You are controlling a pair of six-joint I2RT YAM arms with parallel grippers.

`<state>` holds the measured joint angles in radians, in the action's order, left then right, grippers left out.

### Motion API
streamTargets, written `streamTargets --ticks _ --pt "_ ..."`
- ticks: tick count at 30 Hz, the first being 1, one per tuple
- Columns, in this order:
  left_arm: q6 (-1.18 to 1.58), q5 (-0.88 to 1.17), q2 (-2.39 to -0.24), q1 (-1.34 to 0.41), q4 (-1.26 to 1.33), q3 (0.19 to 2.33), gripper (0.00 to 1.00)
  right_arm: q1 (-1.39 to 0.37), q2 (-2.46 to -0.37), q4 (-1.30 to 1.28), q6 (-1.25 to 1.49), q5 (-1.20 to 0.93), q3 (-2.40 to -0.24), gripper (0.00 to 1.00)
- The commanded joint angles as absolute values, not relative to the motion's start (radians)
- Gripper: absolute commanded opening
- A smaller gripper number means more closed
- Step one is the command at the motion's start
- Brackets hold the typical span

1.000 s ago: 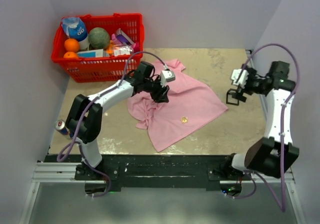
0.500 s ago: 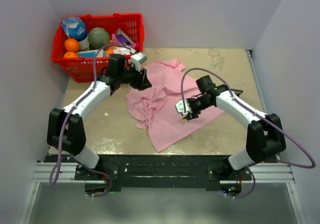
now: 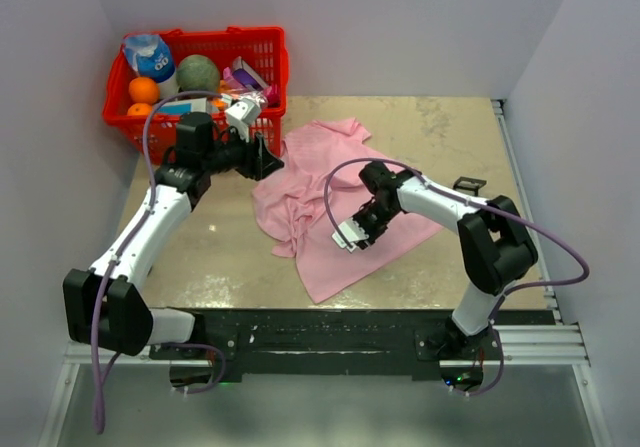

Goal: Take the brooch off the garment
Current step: Pick up the brooch from the clothes.

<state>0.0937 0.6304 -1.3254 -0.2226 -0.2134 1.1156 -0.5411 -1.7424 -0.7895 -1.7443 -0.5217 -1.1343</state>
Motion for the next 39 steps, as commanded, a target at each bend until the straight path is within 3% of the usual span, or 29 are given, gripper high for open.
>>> streamTargets --ticks 1,17,31,37,38,39 --pt "0.091 0.666 -1.305 -0.204 -0.175 1.092 0.52 -0.514 -1.721 -0.882 -1.861 -0.463 -1.195 0.35" --pt "0.098 0.698 -1.342 -0.196 -0.146 1.103 0.53 -0.486 -1.761 -0.856 -1.896 -0.396 -1.167 0.36" --pt "0.098 0.704 -1.348 -0.196 -0.144 1.097 0.53 -0.492 -1.827 -0.864 -1.922 -0.357 -1.184 0.22" --pt "0.1 0.718 -1.354 -0.196 -0.137 1.098 0.53 -0.497 -1.841 -0.842 -1.908 -0.341 -1.174 0.11" --pt "0.1 0.721 -1.356 -0.196 -0.138 1.098 0.53 -0.497 -1.839 -0.842 -1.902 -0.341 -1.173 0.02" --pt "0.088 0.727 -1.358 -0.198 -0.144 1.101 0.53 -0.499 -1.838 -0.856 -1.896 -0.345 -1.175 0.0"
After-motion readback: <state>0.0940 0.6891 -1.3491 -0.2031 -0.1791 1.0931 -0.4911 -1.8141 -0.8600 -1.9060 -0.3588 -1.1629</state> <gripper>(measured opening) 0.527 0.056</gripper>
